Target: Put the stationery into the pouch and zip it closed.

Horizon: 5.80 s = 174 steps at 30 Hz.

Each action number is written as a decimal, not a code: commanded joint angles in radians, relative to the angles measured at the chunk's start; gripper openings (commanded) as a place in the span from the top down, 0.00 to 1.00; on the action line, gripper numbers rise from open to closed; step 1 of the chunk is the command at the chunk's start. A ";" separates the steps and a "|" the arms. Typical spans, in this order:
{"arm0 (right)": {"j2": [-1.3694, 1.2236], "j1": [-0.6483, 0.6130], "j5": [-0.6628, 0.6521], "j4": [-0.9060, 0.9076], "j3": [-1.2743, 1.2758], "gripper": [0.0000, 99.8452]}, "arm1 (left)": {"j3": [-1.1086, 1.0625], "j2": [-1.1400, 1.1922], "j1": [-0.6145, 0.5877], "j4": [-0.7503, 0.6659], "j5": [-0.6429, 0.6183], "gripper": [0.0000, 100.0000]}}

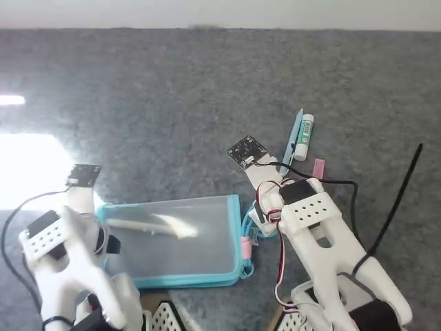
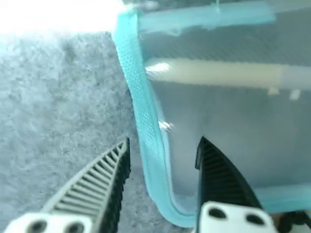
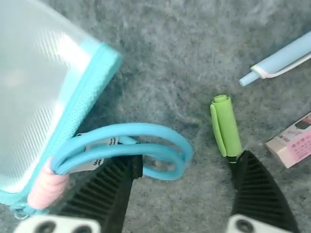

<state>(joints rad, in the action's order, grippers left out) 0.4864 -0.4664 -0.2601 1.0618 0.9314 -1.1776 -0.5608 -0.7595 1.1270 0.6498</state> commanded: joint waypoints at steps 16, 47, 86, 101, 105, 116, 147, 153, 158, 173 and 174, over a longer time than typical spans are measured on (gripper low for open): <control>0.015 0.024 0.026 -0.028 -0.005 0.70 | 0.193 0.009 0.511 -0.146 -0.393 0.80; 0.453 0.268 -0.061 0.291 -0.107 0.69 | 0.740 0.183 0.721 0.184 -0.466 0.77; 0.599 0.467 -0.147 0.318 -0.029 0.63 | 0.694 0.664 1.316 -0.298 -0.832 0.75; 0.576 0.470 -0.150 0.306 -0.023 0.63 | 0.541 0.032 1.223 0.210 -0.450 0.78; 0.492 0.469 -0.150 0.295 -0.061 0.63 | 0.492 -0.083 0.936 0.331 -0.358 0.78; -0.064 0.283 -0.149 0.292 -0.419 0.63 | 0.429 -0.089 0.046 0.258 -0.060 0.78; -0.349 0.127 -0.087 0.176 -0.411 0.63 | 0.027 -0.081 -0.344 0.084 0.342 0.78; -0.348 0.107 -0.092 0.156 -0.334 0.63 | -0.105 -0.086 -0.252 0.077 0.342 0.78; -0.348 0.042 -0.087 0.128 -0.287 0.63 | -0.107 -0.080 -0.164 0.044 0.295 0.78; -0.337 -0.001 -0.092 0.134 -0.272 0.63 | -0.008 -0.078 0.284 -0.041 -0.110 0.78; -0.337 -0.001 -0.094 0.134 -0.267 0.63 | 0.016 -0.078 0.313 -0.041 -0.138 0.78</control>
<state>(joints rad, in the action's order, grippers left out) 0.1335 -0.4526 -0.3537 1.2045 0.6598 -1.2405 -0.6206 -0.5416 1.0963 0.5992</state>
